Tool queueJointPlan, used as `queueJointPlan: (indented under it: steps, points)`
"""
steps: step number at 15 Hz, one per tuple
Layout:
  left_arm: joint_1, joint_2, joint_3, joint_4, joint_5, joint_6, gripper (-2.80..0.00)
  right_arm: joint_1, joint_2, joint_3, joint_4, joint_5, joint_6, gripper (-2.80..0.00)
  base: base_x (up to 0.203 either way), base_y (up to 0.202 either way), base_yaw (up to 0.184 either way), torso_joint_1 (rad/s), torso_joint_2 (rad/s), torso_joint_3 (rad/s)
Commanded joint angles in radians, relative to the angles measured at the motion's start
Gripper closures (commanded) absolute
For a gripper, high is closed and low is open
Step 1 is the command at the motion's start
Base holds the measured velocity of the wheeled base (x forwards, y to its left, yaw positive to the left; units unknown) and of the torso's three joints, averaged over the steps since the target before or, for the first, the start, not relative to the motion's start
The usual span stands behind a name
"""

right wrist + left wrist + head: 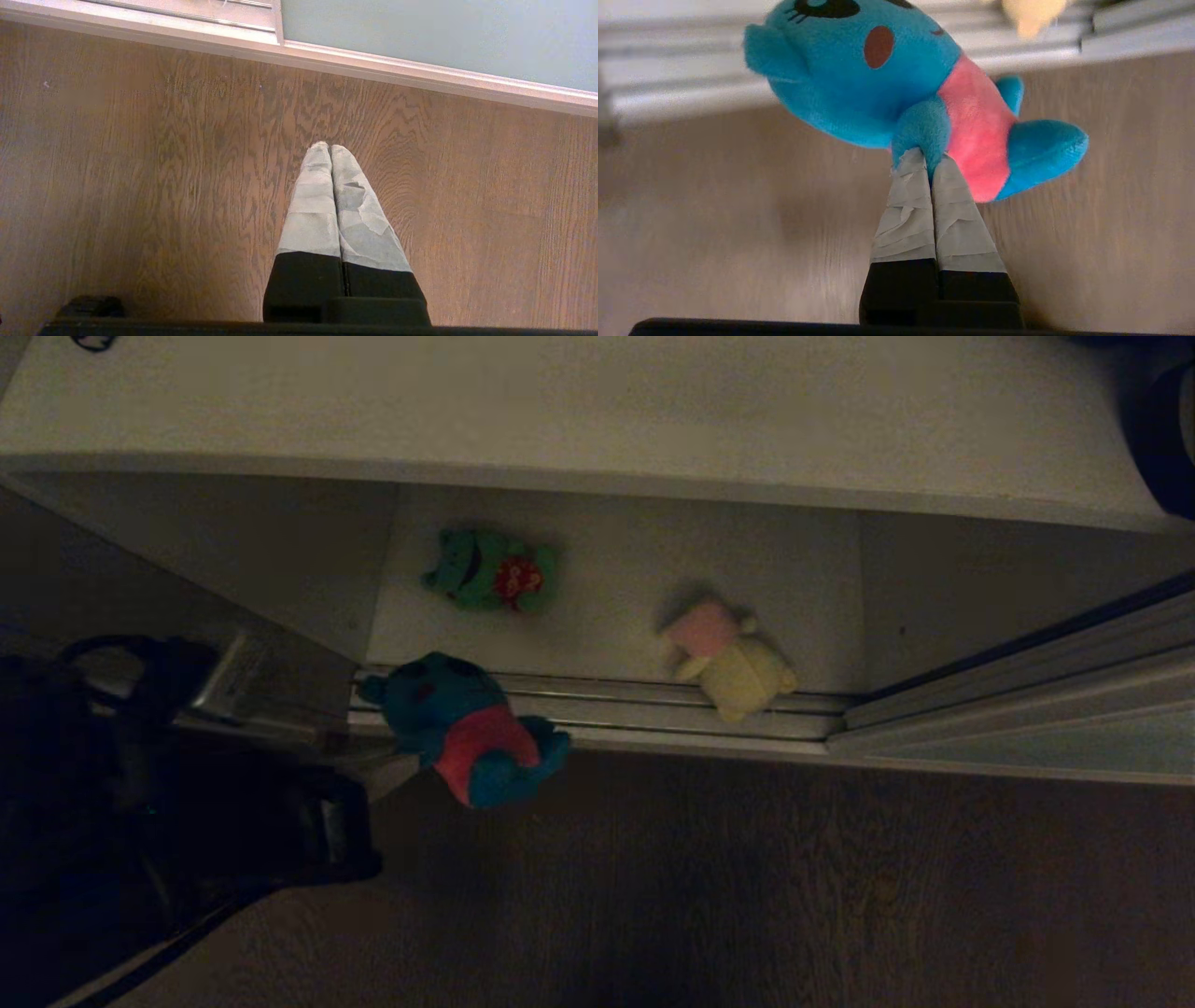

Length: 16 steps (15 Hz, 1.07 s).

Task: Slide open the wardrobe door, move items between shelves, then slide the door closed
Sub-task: Place the blue doll on the higher shelf

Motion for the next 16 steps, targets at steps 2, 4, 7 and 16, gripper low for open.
queueJointPlan:
  steps: [2, 4, 7, 16]
  points:
    - [0.003, -0.238, 0.002, 0.244, 0.003, -0.010, 0.00, 0.001, 0.000, 0.000, -0.001, 0.000, -0.001, 0.00, 0.000, 0.000, 0.000, 0.000, 0.00, 0.000]
    - [0.004, -0.334, -0.004, 0.340, 0.003, -0.018, 0.00, 0.001, 0.000, 0.000, 0.001, 0.000, -0.001, 0.00, 0.000, 0.000, 0.000, 0.000, 0.00, 0.000]
    - [0.013, -0.454, -0.006, 0.448, 0.006, -0.023, 0.00, 0.001, 0.000, 0.000, -0.001, 0.000, -0.001, 0.00, 0.000, 0.000, 0.000, 0.000, 0.00, 0.000]
    - [0.049, -0.536, -0.010, 0.462, 0.001, -0.014, 0.00, 0.001, 0.000, 0.000, 0.000, 0.000, -0.001, 0.00, -0.011, 0.000, 0.000, 0.001, 0.00, 0.000]
